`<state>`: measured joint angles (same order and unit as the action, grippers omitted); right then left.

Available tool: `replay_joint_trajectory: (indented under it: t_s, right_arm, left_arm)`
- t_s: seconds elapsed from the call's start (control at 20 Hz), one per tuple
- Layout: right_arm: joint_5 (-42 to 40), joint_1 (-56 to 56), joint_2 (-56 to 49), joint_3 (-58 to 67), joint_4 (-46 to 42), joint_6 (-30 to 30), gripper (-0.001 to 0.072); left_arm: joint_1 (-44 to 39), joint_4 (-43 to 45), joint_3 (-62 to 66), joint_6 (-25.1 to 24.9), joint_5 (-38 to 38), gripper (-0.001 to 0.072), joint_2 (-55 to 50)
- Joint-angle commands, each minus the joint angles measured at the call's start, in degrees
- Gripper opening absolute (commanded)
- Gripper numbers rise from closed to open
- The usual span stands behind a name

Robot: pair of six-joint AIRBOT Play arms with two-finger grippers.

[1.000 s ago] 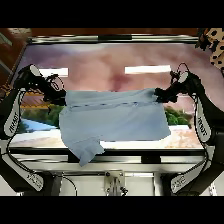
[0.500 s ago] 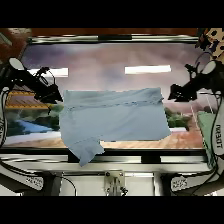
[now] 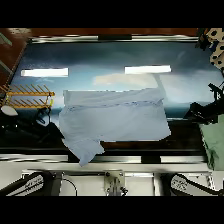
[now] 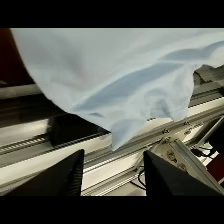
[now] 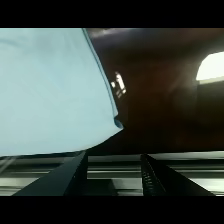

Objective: Fold the shirts.

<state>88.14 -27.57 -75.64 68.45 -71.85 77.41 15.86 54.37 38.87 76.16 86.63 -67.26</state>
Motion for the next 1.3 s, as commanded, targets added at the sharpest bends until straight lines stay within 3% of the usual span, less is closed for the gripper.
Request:
replay_joint_trajectory:
  t_s: [0.0, 0.15, 0.6, 0.65, 0.7, 0.75, 0.8, 0.85, 0.9, 1.05, 1.15, 1.25]
  right_arm:
    - [-1.05, -1.6, 1.68, -1.79, 2.86, -0.72, 0.0463]
    - [-1.57, -1.62, 1.68, -1.79, 3.82, -0.76, 0.0463]
    - [-2.01, -1.62, 1.68, -1.79, 3.82, -0.57, 0.0462]
    - [-1.86, -1.62, 1.68, -1.79, 3.8, -0.52, 0.0462]
    - [-1.77, -1.62, 1.68, -1.79, 3.76, -0.46, 0.0463]
    - [-1.6, -1.6, 1.64, -1.79, 3.56, 0.59, 0.054]
    - [-1.33, -1.6, 1.49, -2.21, 3.58, 0.83, 0.0701]
    - [-1.07, -1.6, 1.2, -3.34, 2.69, 0.79, 0.07]
    - [-0.42, -1.6, 0.96, -5.64, 1.36, 0.85, 0.0699]
    - [-0.59, -1.6, 0.92, -15.65, 2.91, -0.48, 0.0696]
    - [-4.9, -1.6, 0.92, -21.88, 5.73, -1.2, 0.0687]
    - [-10.23, -1.6, 0.92, -26.12, 7.15, -1.18, 0.061]
  left_arm:
    - [1.62, -1.29, -10.54, -1.6, -5.01, 0.0442, 5.79]
    - [1.01, -1.25, -12.5, -3.32, -8.07, 0.0442, 4.68]
    - [-6.58, -1.38, -13.77, -2.47, -18.23, 0.0438, 0.7]
    - [-6.6, -1.49, -13.77, -2.49, -18.84, 0.038, 0.24]
    - [-6.6, -1.84, -13.77, -2.45, -19.41, 0.0366, 0.02]
    - [-6.6, -2.25, -13.77, -2.47, -19.74, 0.0278, 0.02]
    - [-6.6, -2.62, -13.77, -2.45, -19.78, 0.0242, 0.02]
    - [-6.6, -2.89, -13.77, -2.54, -19.69, 0.0165, 0.02]
    - [-6.6, -3.06, -13.77, -3.23, -19.34, 0.0029, 0.02]
    - [-6.56, -3.98, -13.25, -5.6, -17.25, 0.0027, 0.26]
    - [-6.56, -4.46, -12.61, -6.8, -16.9, 0.0027, 0.87]
    - [-6.56, -4.48, -11.54, -6.78, -16.87, 0.0027, 1.84]
